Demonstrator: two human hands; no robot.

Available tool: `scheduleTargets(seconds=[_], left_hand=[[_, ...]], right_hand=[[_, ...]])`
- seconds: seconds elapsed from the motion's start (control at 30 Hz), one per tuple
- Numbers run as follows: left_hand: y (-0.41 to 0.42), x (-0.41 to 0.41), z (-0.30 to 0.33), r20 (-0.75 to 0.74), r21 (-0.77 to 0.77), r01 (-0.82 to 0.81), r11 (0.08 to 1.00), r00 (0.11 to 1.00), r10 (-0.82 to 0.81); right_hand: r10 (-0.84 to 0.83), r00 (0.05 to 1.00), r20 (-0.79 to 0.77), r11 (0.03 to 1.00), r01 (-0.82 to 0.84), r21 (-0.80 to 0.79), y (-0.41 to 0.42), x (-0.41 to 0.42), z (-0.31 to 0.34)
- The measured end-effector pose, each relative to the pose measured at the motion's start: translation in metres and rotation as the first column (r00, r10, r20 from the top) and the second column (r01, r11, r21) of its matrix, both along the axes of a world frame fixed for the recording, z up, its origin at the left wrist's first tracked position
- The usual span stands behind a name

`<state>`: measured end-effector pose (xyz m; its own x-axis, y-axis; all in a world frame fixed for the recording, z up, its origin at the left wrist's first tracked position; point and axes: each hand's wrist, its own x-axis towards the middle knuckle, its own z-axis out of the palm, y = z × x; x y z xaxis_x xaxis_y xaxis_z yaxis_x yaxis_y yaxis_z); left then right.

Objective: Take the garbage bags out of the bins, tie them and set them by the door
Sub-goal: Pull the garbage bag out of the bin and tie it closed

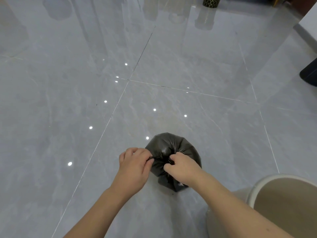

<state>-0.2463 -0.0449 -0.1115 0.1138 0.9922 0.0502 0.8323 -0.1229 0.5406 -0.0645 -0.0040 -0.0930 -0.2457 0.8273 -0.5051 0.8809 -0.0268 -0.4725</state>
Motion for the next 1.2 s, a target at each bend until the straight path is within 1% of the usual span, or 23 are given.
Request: scheduleTargets(seconds=[0.07,0.13,0.2,0.27,0.33,0.43,0.53,0.73,0.8,0.9,0.97,1.03,1.07,1.13,1.2], left_hand=[[0.009,-0.001,0.001,0.091,0.017,0.018,1.000,0.996,-0.019],[0.018,0.002,0.004,0.275,-0.012,0.029,0.999,0.961,-0.025],[0.023,0.006,0.007,0.470,-0.128,0.050,0.991,0.882,0.016],[0.027,0.010,0.010,0.567,-0.224,0.053,0.973,0.819,0.086],[0.029,0.015,0.013,0.586,-0.270,0.002,0.963,0.794,0.163],[0.029,0.021,0.014,0.584,-0.318,-0.067,0.946,0.772,0.251],[0.028,0.026,0.017,0.586,-0.365,-0.071,0.928,0.757,0.288],[0.031,0.028,0.019,0.590,-0.384,-0.074,0.920,0.747,0.306],[0.035,0.029,0.019,0.607,-0.411,-0.105,0.906,0.710,0.358],[0.041,0.032,0.020,0.629,-0.470,-0.155,0.869,0.632,0.453],[0.043,0.034,0.021,0.637,-0.492,-0.172,0.853,0.597,0.488],[0.043,0.036,0.027,0.649,-0.510,-0.166,0.844,0.570,0.504],[0.043,0.037,0.030,0.650,-0.518,-0.146,0.843,0.573,0.499],[0.038,0.036,0.033,0.642,-0.541,-0.069,0.838,0.610,0.465],[0.031,0.035,0.031,0.616,-0.560,0.003,0.828,0.670,0.415]], right_hand=[[0.183,0.974,0.131,0.975,-0.197,0.099,0.000,0.001,0.003],[0.296,0.930,0.218,0.915,-0.342,0.216,0.001,0.004,0.007],[0.331,0.906,0.265,0.836,-0.411,0.362,0.001,0.008,0.008],[0.333,0.891,0.310,0.740,-0.450,0.499,0.000,0.012,0.006],[0.290,0.887,0.360,0.658,-0.457,0.598,0.000,0.015,0.005],[0.219,0.894,0.391,0.617,-0.437,0.655,0.001,0.017,0.005],[0.145,0.903,0.403,0.578,-0.408,0.707,-0.001,0.020,0.005],[0.193,0.925,0.328,0.490,-0.380,0.784,-0.003,0.018,0.007],[0.206,0.933,0.297,0.476,-0.360,0.802,-0.003,0.019,0.007],[0.243,0.921,0.303,0.454,-0.384,0.804,-0.002,0.021,0.011],[0.251,0.922,0.295,0.468,-0.383,0.797,-0.002,0.021,0.012],[0.248,0.928,0.277,0.505,-0.368,0.780,-0.002,0.021,0.011],[0.232,0.936,0.266,0.533,-0.351,0.770,-0.002,0.021,0.011],[0.174,0.952,0.252,0.601,-0.306,0.738,-0.002,0.022,0.012],[0.135,0.956,0.262,0.661,-0.284,0.694,-0.001,0.021,0.013]])
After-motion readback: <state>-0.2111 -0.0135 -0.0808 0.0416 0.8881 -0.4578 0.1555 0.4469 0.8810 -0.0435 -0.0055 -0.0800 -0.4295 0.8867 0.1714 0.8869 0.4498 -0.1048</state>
